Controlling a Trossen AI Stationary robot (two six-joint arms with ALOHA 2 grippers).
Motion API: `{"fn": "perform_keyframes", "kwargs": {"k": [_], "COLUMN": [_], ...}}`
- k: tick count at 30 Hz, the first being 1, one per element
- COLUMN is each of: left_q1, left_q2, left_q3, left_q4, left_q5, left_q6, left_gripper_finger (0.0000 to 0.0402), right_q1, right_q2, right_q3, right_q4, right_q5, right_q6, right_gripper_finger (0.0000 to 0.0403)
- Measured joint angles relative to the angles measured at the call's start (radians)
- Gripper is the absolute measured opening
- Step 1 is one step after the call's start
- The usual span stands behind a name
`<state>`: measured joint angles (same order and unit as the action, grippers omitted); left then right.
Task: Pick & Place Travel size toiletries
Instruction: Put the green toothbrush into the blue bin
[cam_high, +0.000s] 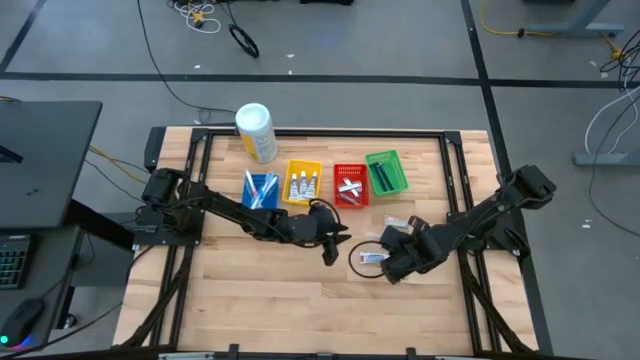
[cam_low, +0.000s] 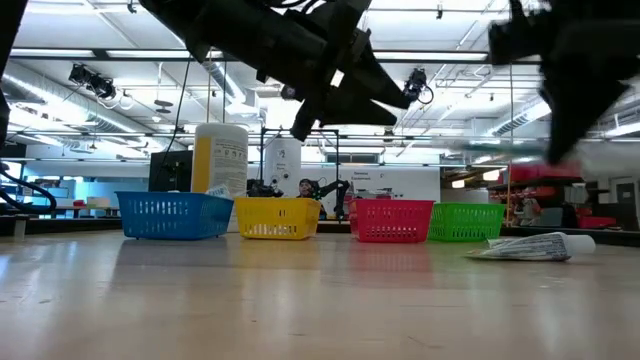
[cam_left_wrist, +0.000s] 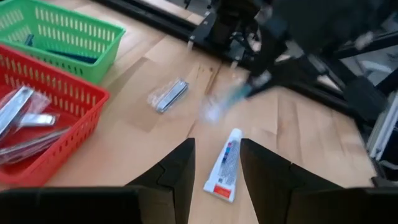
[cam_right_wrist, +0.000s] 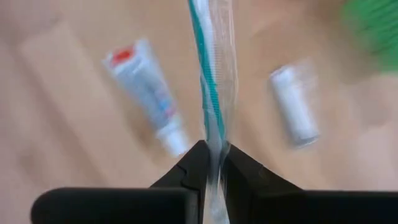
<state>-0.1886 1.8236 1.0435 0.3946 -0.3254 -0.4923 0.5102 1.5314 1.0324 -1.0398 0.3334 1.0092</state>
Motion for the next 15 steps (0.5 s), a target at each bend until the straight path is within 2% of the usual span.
{"fn": "perform_keyframes", "kwargs": {"k": [5,10,13,15], "left_q1": [-0.002,-0.018,-0.021,-0.020], "left_q2": [-0.029,-0.129,-0.144,-0.135], "left_q3": [-0.002,0.000,0.000,0.000], "left_q4": [0.000,-0.012,0.020,0.066], "left_q5": [0.001,-0.011,-0.006,0.045], "left_q6": [0.038,0.214,0.297,0.322], "left_gripper_finger": [0.0135,0.0134,0.0134,0.0134], "right_q1": [0.023,0.107,0.129,0.123], "right_q2": [-0.028,-0.137,-0.197,-0.222], "right_q3": [0.150,0.166,0.123,0.075], "right_q4": [-0.124,-0.142,0.000,0.165], "right_q5": [0.156,0.327,0.468,0.484], "right_q6": [-0.039,-0.085,-0.141,-0.245], "right_gripper_finger": [0.0043,0.0043,0.0043,0.0043]}}
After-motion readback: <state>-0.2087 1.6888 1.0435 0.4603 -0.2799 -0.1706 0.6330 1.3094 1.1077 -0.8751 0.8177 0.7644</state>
